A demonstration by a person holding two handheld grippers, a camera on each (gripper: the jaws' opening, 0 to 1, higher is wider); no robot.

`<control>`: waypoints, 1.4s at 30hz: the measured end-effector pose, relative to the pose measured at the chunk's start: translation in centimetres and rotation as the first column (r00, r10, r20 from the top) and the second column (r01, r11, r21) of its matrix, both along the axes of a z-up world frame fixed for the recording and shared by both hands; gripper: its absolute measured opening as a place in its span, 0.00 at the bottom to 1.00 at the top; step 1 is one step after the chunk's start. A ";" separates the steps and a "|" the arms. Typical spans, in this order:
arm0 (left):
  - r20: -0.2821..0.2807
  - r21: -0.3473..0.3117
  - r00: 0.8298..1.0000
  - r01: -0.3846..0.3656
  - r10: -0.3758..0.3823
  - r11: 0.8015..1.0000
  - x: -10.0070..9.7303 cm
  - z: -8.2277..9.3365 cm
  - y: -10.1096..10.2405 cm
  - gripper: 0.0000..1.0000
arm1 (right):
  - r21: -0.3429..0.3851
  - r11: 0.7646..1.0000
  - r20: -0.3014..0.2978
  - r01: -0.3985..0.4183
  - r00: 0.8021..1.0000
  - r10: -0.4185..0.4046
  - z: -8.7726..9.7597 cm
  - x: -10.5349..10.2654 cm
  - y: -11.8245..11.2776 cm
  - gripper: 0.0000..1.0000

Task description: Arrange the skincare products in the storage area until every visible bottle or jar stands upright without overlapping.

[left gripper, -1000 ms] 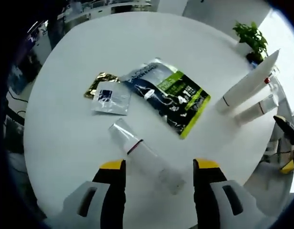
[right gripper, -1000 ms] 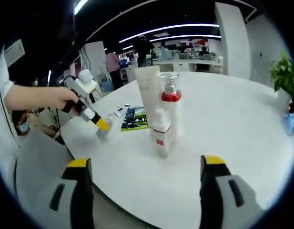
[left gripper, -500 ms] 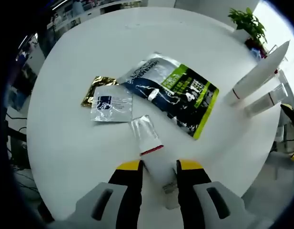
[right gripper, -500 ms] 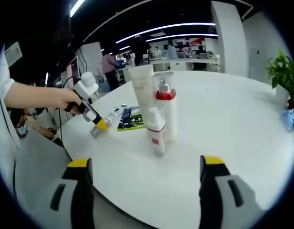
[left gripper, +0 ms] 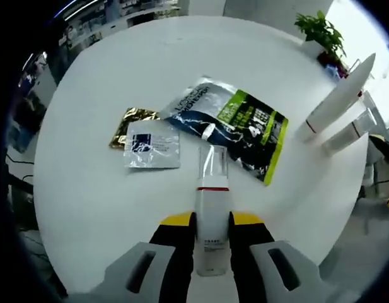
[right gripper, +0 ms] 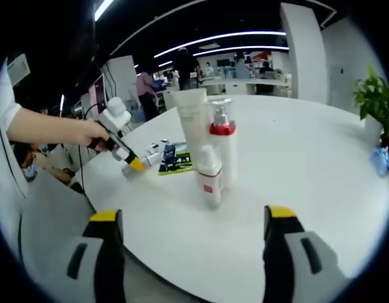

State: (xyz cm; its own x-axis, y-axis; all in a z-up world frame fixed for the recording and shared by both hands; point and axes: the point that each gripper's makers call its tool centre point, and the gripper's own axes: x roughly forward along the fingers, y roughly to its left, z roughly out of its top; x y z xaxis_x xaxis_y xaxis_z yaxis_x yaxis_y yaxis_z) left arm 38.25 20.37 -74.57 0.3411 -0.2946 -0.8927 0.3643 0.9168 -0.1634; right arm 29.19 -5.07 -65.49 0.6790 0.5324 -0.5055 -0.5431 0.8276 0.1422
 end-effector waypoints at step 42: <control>0.303 -0.785 0.950 0.290 -0.068 0.548 -11.3 16.8 -11.1 0.17 | 0.381 0.895 0.061 -0.231 0.972 0.225 8.5 -2.9 9.0 0.51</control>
